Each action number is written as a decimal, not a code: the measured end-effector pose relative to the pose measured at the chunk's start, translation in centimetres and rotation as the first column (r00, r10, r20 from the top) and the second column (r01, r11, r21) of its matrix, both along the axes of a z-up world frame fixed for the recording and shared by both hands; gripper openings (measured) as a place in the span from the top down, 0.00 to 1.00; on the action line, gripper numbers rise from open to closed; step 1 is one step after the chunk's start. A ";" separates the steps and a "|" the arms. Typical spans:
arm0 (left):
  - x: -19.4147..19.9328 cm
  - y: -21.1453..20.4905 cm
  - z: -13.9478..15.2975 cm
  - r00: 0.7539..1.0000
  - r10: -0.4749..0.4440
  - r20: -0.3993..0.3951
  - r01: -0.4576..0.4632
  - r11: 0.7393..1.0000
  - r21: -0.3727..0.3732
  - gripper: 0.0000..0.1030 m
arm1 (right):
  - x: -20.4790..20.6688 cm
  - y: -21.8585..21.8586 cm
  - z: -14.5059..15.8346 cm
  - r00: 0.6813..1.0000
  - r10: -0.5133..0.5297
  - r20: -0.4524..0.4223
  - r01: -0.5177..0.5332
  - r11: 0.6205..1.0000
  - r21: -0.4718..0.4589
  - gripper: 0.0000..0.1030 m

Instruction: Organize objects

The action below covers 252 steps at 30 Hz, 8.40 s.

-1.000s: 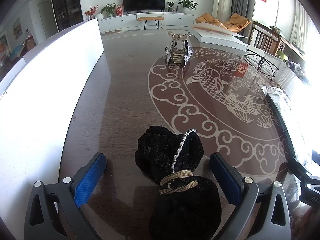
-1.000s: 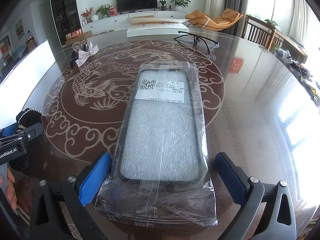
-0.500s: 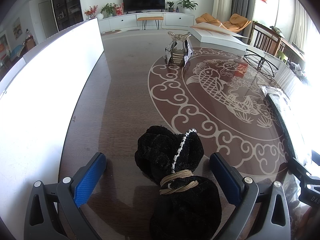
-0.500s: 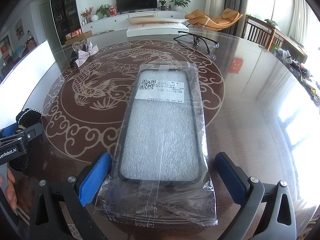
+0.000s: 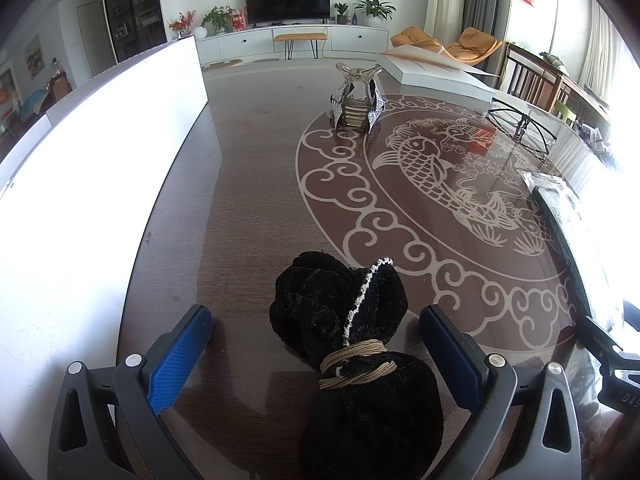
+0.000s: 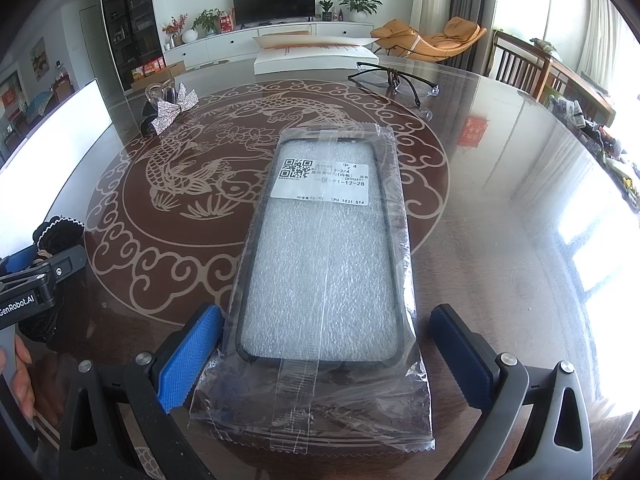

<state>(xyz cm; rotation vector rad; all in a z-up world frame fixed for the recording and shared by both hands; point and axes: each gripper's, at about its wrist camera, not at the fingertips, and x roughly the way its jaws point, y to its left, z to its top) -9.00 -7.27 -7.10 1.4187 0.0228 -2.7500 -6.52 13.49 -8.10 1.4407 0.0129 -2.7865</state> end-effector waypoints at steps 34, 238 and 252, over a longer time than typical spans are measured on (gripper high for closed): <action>3.6 0.7 1.9 0.994 -0.099 -0.036 0.103 0.985 0.139 0.68 | -3.6 1.2 4.1 0.985 0.051 0.167 -0.031 0.992 -0.120 0.27; 1.4 3.5 0.3 0.997 -0.082 0.004 0.082 0.997 0.009 0.00 | 1.9 -4.8 0.1 0.994 0.097 -0.042 -0.097 0.995 -0.002 0.20; 1.7 3.4 0.3 0.997 -0.079 0.002 0.079 0.997 0.006 0.00 | 1.6 -5.0 -0.1 0.993 0.114 -0.005 -0.114 0.993 0.002 0.01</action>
